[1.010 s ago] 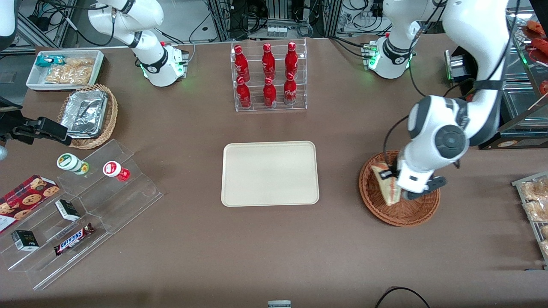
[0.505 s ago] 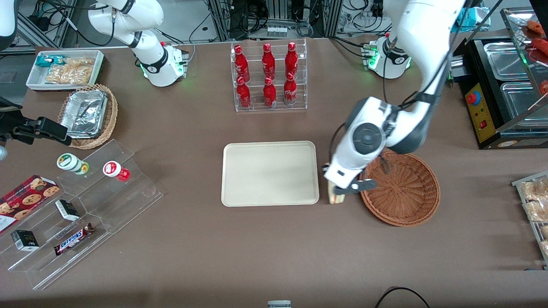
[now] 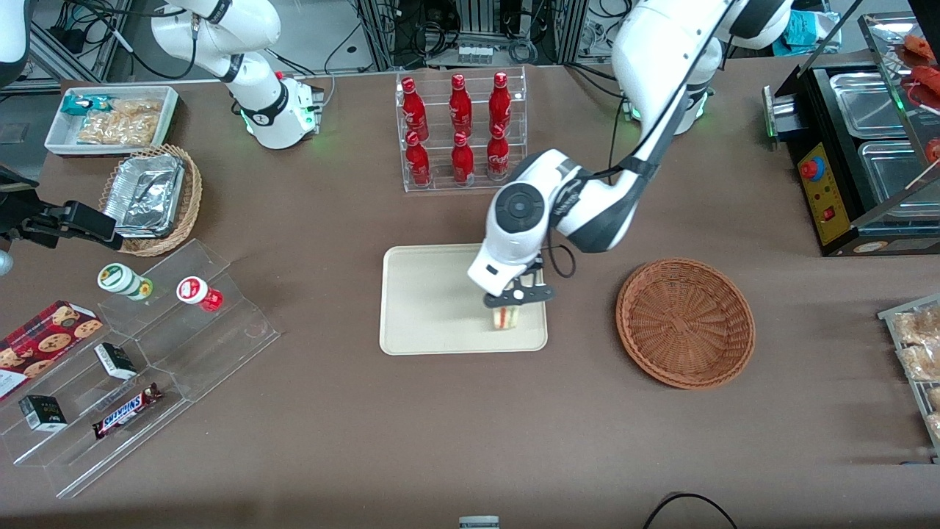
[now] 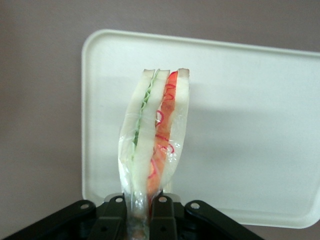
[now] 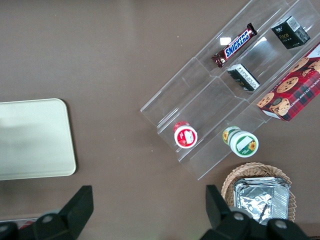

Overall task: Place sandwich from basket to tray
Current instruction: 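Lower the sandwich onto the tray center and open the left gripper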

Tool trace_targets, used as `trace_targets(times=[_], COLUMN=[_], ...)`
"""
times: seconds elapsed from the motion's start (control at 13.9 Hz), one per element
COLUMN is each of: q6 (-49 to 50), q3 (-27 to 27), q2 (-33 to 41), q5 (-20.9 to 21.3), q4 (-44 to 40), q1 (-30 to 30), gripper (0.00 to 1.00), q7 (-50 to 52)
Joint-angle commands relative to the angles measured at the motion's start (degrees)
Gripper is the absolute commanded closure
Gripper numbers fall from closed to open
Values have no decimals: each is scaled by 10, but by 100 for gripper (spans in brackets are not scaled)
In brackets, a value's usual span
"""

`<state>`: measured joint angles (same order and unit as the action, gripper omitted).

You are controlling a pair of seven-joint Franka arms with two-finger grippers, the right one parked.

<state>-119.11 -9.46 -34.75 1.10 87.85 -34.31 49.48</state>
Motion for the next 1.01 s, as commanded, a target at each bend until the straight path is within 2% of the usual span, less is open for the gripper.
trace_targets(times=[0.0, 0.36, 0.58, 0.79, 0.87, 0.94], q6=[-6, -9, -24, -35, -35, -35], q3=[8, 10, 9, 9, 9, 9], q2=[-43, -96, -114, -119, -118, -116], q5=[7, 10, 59, 65, 61, 57], q4=[-46, -101, -106, -105, -105, -105], q1=[-31, -60, -68, -78, -77, -75], gripper=[96, 95, 95, 93, 85, 45], q7=[25, 43, 90, 100, 103, 105])
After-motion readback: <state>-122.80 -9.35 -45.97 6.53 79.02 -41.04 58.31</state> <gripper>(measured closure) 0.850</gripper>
